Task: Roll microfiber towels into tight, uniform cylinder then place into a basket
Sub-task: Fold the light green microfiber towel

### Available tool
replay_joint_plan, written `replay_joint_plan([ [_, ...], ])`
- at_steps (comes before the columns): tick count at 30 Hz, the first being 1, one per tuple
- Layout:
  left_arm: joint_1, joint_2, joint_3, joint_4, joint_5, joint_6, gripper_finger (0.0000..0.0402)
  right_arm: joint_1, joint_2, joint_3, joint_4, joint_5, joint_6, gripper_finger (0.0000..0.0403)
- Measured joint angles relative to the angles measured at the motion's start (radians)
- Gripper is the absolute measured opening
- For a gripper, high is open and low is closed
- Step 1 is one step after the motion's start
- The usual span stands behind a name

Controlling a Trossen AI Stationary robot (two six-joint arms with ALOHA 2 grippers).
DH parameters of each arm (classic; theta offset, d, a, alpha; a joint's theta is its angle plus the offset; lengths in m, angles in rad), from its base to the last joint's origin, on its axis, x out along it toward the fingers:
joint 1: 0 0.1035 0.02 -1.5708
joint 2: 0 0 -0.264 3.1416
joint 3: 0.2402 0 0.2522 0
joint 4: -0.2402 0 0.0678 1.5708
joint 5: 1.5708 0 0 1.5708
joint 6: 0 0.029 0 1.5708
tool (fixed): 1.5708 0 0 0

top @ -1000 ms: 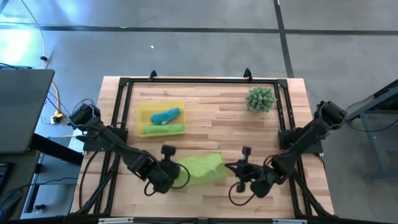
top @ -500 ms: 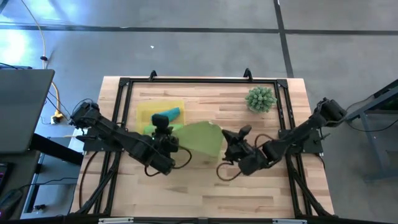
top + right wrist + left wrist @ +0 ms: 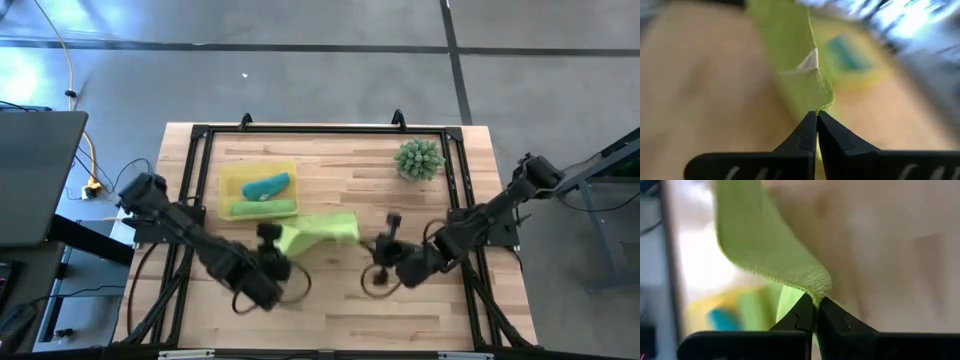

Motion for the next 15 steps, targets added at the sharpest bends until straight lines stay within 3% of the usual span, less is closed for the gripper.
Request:
replay_joint_plan([
  [3, -0.041, 0.079, -0.024, 0.128, 0.062, 0.076, 0.0000, 0.063, 0.038, -0.002, -0.025, -0.157, 0.146, 0.0000],
  [7, -0.065, 0.181, -0.024, 0.229, 0.199, 0.154, 0.0000, 0.135, 0.088, -0.002, -0.001, -0.278, 0.268, 0.0000],
  [11, -0.068, 0.253, -0.024, 0.280, 0.377, 0.137, 0.0000, 0.180, 0.146, -0.002, 0.051, -0.350, 0.394, 0.0000],
  [15, -0.056, 0.265, -0.024, 0.283, 0.467, 0.112, 0.0000, 0.189, 0.213, -0.001, 0.083, -0.375, 0.433, 0.0000],
])
